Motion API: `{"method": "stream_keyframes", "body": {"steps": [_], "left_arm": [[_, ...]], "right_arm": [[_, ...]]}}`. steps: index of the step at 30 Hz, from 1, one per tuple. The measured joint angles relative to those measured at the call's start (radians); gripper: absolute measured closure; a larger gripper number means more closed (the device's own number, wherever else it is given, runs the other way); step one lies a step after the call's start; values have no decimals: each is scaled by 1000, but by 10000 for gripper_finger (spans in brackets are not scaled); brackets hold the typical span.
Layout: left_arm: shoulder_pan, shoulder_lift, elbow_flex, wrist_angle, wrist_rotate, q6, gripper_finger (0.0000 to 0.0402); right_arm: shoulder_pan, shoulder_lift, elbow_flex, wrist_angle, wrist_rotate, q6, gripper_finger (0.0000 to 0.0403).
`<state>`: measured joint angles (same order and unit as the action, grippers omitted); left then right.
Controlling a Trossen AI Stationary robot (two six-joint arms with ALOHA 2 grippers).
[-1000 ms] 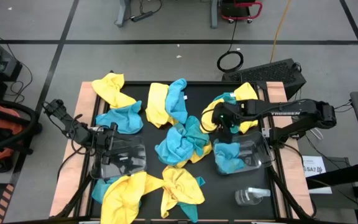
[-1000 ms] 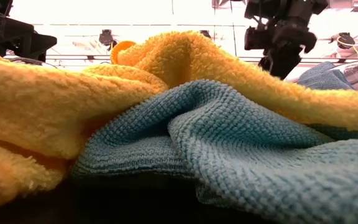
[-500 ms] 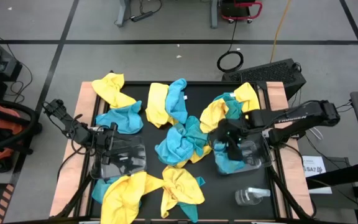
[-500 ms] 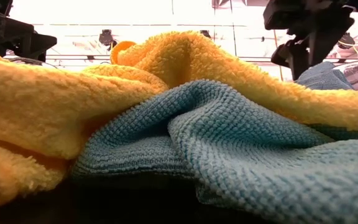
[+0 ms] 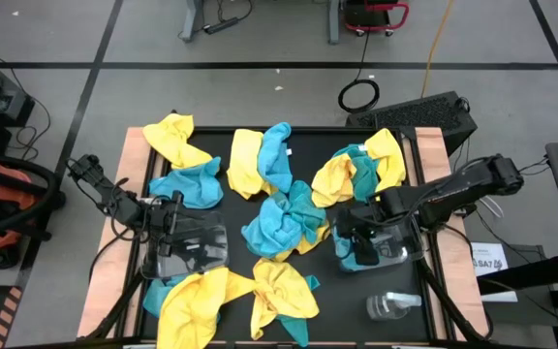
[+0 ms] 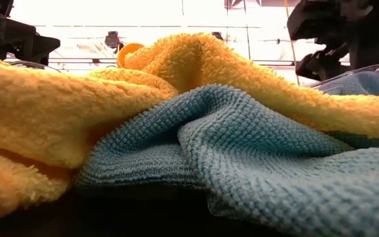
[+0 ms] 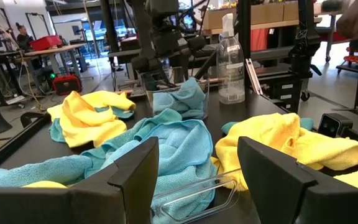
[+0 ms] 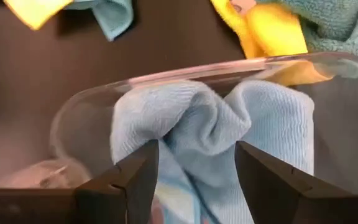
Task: Sort microfiber towel by color & place in baskets
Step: Put the blue microfiber towel into the right transparent bin
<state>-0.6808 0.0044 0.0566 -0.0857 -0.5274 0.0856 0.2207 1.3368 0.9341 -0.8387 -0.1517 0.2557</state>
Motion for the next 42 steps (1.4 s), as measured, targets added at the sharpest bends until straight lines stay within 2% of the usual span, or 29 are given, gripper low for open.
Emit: {"method": "stream_keyframes", "body": {"steps": [10, 16, 21, 31, 36, 42], "left_arm": [[0, 0, 0, -1, 0, 0, 176], [0, 0, 0, 0, 0, 0, 176], [0, 0, 0, 0, 0, 0, 176], [0, 0, 0, -1, 0, 0, 176], [0, 0, 0, -1, 0, 0, 176], [0, 0, 0, -1, 0, 0, 176]], "right_arm": [[-1, 85, -93, 105, 43, 33, 200], [-1, 121, -93, 127, 220, 66, 200], [-21, 123, -93, 140, 284, 69, 200], [-45, 116, -93, 140, 266, 83, 193], [-45, 91, -72, 88, 201, 78, 168], [-43, 5, 7, 14, 202, 76, 136]]}}
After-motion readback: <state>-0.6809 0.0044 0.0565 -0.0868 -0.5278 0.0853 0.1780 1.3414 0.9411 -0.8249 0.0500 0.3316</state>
